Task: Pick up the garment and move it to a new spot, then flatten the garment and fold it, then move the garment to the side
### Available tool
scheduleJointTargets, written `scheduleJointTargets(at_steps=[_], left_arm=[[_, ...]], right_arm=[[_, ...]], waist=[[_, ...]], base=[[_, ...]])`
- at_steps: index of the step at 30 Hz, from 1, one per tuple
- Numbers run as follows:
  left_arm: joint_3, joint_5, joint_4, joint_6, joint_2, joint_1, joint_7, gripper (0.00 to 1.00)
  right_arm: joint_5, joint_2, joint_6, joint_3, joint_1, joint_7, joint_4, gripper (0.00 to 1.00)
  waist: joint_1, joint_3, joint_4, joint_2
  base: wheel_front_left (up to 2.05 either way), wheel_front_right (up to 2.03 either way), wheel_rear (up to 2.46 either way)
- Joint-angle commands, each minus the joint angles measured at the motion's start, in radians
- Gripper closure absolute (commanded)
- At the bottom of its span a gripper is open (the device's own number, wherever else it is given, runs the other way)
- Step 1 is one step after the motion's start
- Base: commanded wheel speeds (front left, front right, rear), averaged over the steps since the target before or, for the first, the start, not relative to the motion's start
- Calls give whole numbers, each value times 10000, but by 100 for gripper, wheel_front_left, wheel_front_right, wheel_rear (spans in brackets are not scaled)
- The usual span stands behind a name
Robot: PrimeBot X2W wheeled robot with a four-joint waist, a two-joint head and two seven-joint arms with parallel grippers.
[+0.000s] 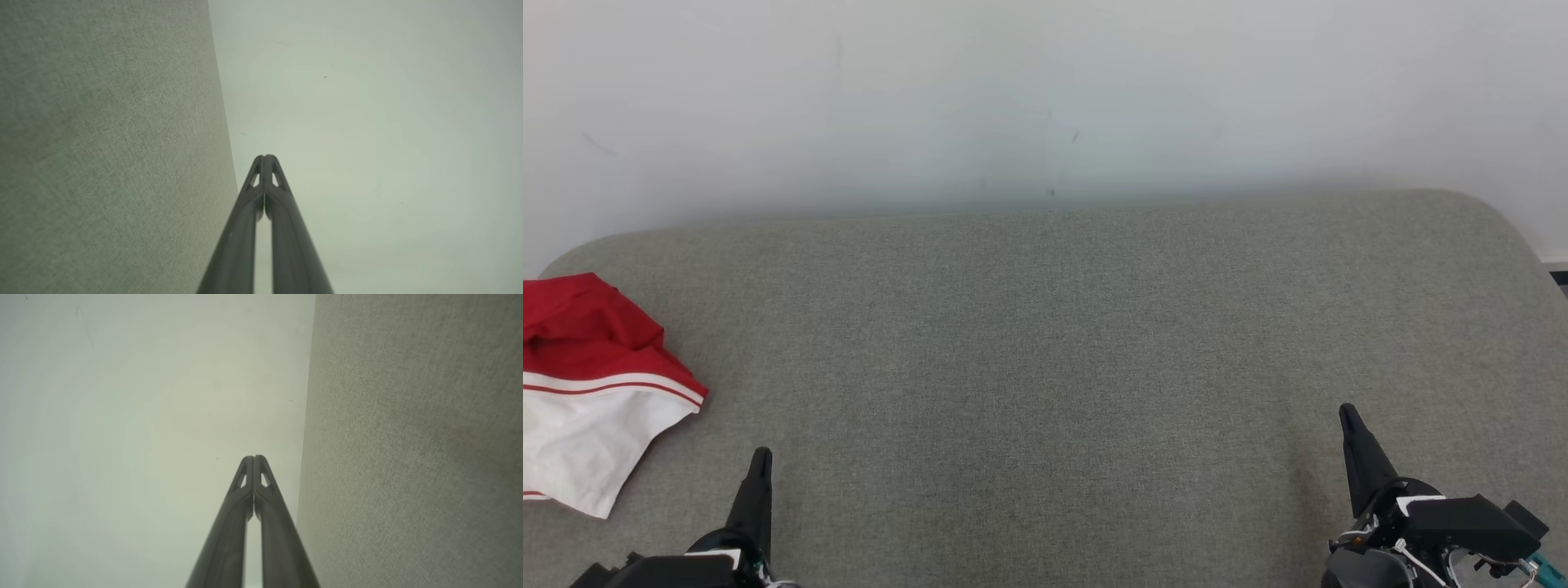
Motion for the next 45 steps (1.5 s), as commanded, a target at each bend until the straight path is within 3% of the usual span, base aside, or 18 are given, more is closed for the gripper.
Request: scheduleJointTargets(at_steps=[1,9,10,23,45], left_arm=[[32,-52,-35,-38,31,-73,4,100],[29,-52,-35,-38,31,-73,4,100],[-2,0,10,0,0,1,0,0],[-233,660,154,6,4,201,-529,0],[-294,4984,42,-2,-5,370,-1436,0]], right_arm=[[13,6,-21,2,112,29,-18,100],[13,6,-21,2,112,30,-18,100],[-1,2,0,1,0,0,8,0],[-650,-188,-2,503,187,-527,10,0],[-4754,-214,-5,809,294,-1431,-36,0]], waist=[[0,0,0,0],[0,0,0,0],[0,0,0,0],[0,10,3,0],[0,10,1,0]], base=[[0,0,0],[0,0,0],[0,0,0],[0,0,0],[0,0,0]])
